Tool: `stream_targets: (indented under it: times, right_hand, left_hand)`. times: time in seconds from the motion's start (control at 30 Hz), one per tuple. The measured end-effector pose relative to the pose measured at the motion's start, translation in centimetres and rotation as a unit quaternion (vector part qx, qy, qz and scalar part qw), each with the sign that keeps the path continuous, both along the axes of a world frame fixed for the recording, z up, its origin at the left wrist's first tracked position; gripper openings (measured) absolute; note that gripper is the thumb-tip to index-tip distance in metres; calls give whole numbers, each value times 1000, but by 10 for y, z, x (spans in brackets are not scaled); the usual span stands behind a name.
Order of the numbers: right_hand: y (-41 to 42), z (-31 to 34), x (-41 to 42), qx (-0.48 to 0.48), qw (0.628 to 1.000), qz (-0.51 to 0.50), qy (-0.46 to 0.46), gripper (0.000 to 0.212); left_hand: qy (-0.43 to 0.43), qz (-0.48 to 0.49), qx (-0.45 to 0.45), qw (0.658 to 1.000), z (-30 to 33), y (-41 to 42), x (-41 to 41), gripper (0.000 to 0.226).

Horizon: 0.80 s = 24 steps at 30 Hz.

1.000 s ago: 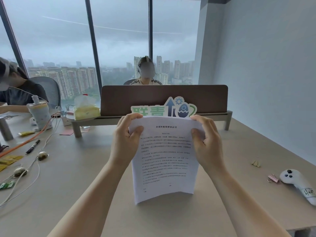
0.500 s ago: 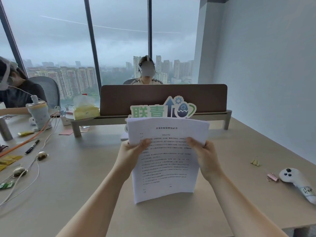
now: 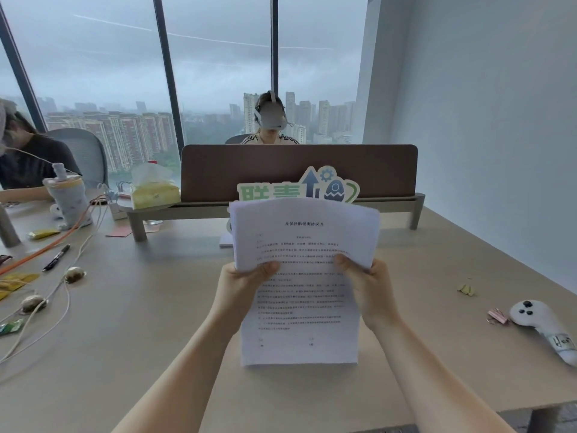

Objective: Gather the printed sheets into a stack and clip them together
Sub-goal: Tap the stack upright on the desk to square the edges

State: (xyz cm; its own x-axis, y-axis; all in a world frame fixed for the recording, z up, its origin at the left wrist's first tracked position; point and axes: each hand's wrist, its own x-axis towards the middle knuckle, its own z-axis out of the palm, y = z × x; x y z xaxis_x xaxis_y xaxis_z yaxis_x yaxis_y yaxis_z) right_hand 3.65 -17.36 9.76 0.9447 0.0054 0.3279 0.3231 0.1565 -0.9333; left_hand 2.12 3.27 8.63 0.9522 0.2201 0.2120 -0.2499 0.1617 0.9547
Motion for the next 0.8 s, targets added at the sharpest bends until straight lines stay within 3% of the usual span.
stream_targets:
  times: [0.23, 0.4, 0.6, 0.8]
  right_hand:
    - [4, 14, 2, 12, 999, -1, -44, 25]
    - [8, 8, 4, 12, 999, -4, -39, 23]
    - [3, -17, 2, -4, 1000, 9, 14, 22]
    - [5, -13, 2, 3, 1000, 3, 23, 18]
  left_hand:
    - [-60, 38, -15, 997, 15, -4, -1, 12]
    - [-53, 66, -15, 996, 6, -6, 1, 8]
    - [13, 54, -5, 998, -26, -6, -6, 7]
    - [-5, 50, -11, 999, -15, -8, -3, 7]
